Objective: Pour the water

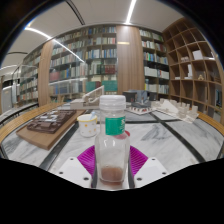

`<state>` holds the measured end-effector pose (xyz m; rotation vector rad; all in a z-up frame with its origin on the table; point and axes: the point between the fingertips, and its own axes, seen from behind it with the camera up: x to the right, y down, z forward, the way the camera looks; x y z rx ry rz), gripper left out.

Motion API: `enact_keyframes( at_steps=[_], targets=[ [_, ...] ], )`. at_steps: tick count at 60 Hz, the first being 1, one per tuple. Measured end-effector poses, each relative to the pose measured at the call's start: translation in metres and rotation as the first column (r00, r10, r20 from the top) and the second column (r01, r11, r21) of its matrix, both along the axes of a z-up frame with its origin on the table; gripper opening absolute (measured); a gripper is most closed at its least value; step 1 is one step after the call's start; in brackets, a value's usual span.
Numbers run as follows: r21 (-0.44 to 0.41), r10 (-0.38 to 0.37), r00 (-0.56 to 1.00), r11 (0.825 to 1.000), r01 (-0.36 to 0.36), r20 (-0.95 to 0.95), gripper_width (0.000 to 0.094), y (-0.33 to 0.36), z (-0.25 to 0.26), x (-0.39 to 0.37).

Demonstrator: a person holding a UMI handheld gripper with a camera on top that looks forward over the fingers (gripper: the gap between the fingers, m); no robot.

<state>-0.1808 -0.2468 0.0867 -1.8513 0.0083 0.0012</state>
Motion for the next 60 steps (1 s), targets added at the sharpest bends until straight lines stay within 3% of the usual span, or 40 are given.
enact_keyframes(
  at_steps=[7, 14, 21, 27, 35, 42, 46, 53, 60],
  targets=[
    [0.042, -0.101, 0.988, 0.994, 0.097, 0.120, 0.0422, 0.028, 0.027, 0.069],
    [0.097, -0.213, 0.921, 0.977, 0.192, 0.326, 0.0421, 0.078, 0.061, 0.136],
    [0.202, -0.283, 0.779, 0.958, 0.202, 0.559, 0.0419, 0.131, 0.122, 0.176],
    [0.300, -0.309, 0.580, 0.947, 0.116, 0.753, 0.0420, 0.182, 0.179, 0.166],
    [0.332, -0.303, 0.228, 0.938, -0.099, 0.925, 0.0417, 0.225, 0.225, 0.100],
    [0.261, -0.300, -0.094, 0.918, -0.298, 0.949, 0.0420, 0.250, 0.220, 0.026],
    [0.193, -0.302, -0.255, 0.906, -0.377, 0.919, 0.0418, 0.260, 0.200, -0.009],
    [0.060, -0.287, -0.499, 0.904, -0.423, 0.818, 0.0418, 0.273, 0.157, -0.046],
    [-0.018, -0.289, -0.605, 0.894, -0.448, 0.742, 0.0417, 0.278, 0.123, -0.063]
  ],
)
